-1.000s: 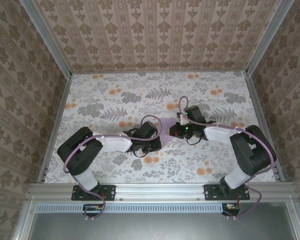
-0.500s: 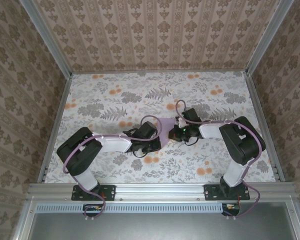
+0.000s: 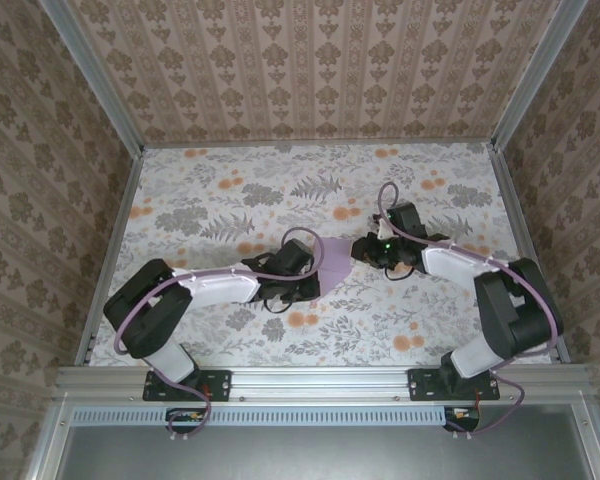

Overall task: Fold a paper plane with a square sheet of paper (pick it up from the middle)
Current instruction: Fourth fold the wing at the center of the table.

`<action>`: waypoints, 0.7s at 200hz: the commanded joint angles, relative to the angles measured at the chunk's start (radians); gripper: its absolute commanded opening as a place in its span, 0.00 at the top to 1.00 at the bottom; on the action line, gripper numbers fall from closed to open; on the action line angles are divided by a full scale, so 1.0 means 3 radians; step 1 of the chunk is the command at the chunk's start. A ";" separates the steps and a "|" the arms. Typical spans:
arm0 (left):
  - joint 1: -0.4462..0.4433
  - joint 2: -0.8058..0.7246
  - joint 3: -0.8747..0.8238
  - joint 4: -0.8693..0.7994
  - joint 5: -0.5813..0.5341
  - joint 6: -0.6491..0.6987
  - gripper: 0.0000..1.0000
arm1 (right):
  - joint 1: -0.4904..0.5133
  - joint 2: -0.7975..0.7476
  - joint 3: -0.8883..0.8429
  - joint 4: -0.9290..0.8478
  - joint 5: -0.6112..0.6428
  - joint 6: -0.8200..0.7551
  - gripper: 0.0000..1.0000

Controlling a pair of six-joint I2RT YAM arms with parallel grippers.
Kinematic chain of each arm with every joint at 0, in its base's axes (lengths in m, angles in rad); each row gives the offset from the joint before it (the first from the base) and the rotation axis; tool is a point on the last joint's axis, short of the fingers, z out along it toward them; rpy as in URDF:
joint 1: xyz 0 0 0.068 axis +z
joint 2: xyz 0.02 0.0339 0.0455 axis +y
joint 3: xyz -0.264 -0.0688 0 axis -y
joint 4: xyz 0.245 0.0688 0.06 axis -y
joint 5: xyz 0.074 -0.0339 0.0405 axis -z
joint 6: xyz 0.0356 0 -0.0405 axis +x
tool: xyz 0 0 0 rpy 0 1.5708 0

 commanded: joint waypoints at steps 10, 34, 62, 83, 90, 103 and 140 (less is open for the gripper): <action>0.0044 -0.0051 0.0315 -0.0204 -0.0219 0.0214 0.87 | -0.0011 -0.0240 -0.0187 -0.0158 -0.0003 0.0185 0.57; 0.0051 0.0135 0.0471 -0.0274 -0.0296 0.0266 0.87 | -0.0012 -0.0242 -0.0276 -0.0001 -0.0150 0.0332 0.47; 0.0054 0.0356 0.0599 -0.0354 -0.0346 0.0272 0.89 | -0.0001 -0.0105 -0.0316 0.0137 -0.0249 0.0443 0.42; 0.0068 0.0467 0.0620 -0.0372 -0.0387 0.0262 0.92 | 0.0021 0.0033 -0.0316 0.0224 -0.0318 0.0493 0.43; 0.0072 0.0486 0.0619 -0.0392 -0.0427 0.0257 0.93 | 0.0037 0.0083 -0.0306 0.0254 -0.0343 0.0516 0.43; 0.0078 0.0513 0.0611 -0.0454 -0.0528 0.0240 0.94 | 0.0066 0.0178 -0.0283 0.0315 -0.0377 0.0554 0.45; 0.0082 0.0583 0.0527 -0.0440 -0.0628 0.0196 0.95 | 0.0130 0.0398 -0.0197 0.0430 -0.0459 0.0603 0.51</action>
